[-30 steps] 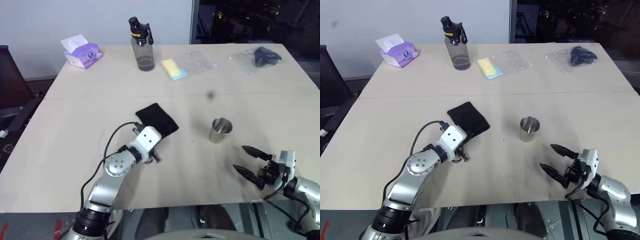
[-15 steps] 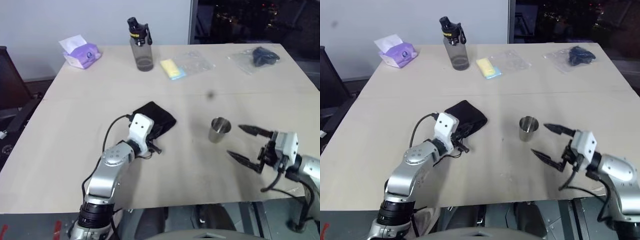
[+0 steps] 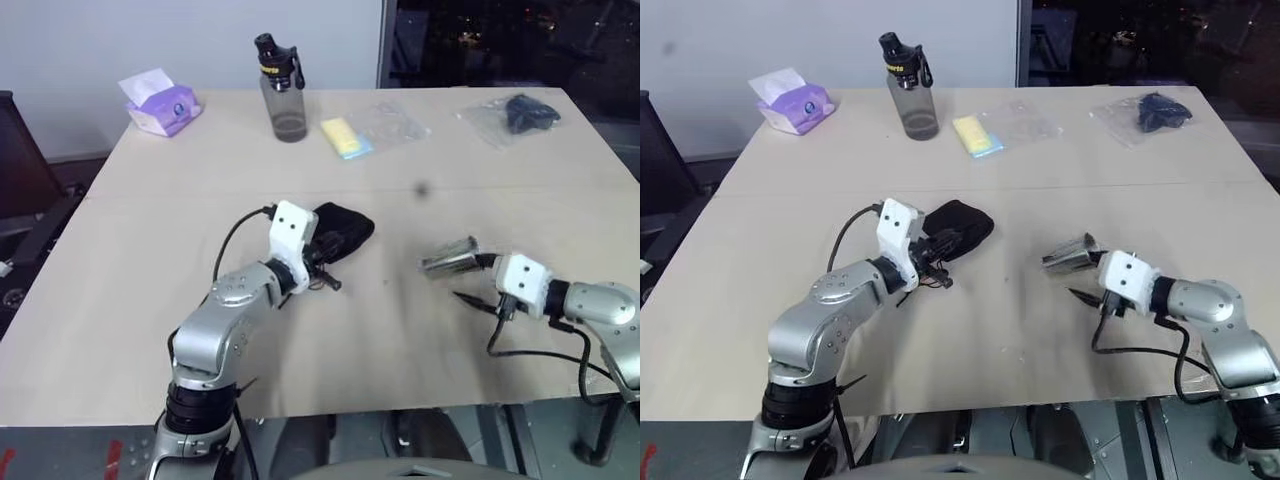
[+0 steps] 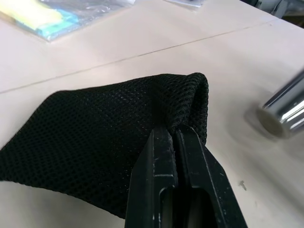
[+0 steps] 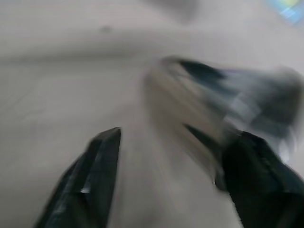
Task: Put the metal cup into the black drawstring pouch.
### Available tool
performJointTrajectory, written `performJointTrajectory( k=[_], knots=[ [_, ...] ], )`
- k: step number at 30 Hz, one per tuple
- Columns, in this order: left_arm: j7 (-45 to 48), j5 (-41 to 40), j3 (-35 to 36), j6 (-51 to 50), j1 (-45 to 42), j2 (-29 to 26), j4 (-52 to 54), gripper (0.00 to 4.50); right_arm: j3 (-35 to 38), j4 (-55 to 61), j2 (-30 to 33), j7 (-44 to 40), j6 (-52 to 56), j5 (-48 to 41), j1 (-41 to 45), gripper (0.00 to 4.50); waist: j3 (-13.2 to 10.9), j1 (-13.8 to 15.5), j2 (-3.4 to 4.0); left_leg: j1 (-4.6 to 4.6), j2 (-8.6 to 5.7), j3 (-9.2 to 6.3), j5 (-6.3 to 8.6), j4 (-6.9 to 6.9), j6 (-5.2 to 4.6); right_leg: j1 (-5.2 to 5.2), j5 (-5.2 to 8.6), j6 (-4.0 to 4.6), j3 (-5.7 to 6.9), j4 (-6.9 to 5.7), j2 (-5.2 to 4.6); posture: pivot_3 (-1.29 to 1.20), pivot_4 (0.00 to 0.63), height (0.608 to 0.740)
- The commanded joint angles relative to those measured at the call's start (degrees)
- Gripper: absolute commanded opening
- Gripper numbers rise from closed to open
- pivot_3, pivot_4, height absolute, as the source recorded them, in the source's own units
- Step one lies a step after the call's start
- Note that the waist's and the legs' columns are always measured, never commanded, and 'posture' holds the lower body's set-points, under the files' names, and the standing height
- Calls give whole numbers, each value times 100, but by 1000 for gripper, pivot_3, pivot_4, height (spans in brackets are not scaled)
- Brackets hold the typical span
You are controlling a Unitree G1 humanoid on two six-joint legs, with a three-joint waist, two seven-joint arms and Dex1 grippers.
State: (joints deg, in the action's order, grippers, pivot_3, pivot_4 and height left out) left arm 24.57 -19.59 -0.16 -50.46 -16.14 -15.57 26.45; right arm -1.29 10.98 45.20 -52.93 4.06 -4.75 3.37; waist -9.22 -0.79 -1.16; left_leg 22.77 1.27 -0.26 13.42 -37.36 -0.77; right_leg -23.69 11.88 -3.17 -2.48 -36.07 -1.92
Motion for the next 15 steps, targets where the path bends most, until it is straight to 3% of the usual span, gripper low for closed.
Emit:
performJointTrajectory(
  k=[1, 4, 13, 15],
  knots=[
    [-102, -211, 107, -62, -197, 72, 178, 0, 208, 79, 87, 35, -83, -52, 3, 1315, -1, 1, -2, 0, 0, 1, 0, -1, 0, 0, 0, 0, -1, 0, 0, 0, 150, 740],
    [-154, -333, 139, -138, -235, 126, 159, 0, 313, 150, -43, 119, 38, -297, 20, 101, -2, 1, -3, 1, 0, 0, 0, -2, 0, 0, 0, 0, 0, 0, 0, 0, 150, 740],
    [-234, -674, 231, -376, -392, 162, 83, 0, 660, 1162, -1045, 493, 1422, -2175, 316, 101, -3, 1, -3, 3, 0, -5, 0, -2, 0, 0, -9, 13, 1, -1, 0, 0, 150, 740],
    [-254, -671, 202, -365, -455, 145, 35, 0, 473, 1392, -1249, 620, 1454, -2210, 456, 101, -3, 2, -4, 3, 0, -6, 0, -2, 0, 0, -3, 4, 2, -1, 0, 0, 150, 740]
  ],
)
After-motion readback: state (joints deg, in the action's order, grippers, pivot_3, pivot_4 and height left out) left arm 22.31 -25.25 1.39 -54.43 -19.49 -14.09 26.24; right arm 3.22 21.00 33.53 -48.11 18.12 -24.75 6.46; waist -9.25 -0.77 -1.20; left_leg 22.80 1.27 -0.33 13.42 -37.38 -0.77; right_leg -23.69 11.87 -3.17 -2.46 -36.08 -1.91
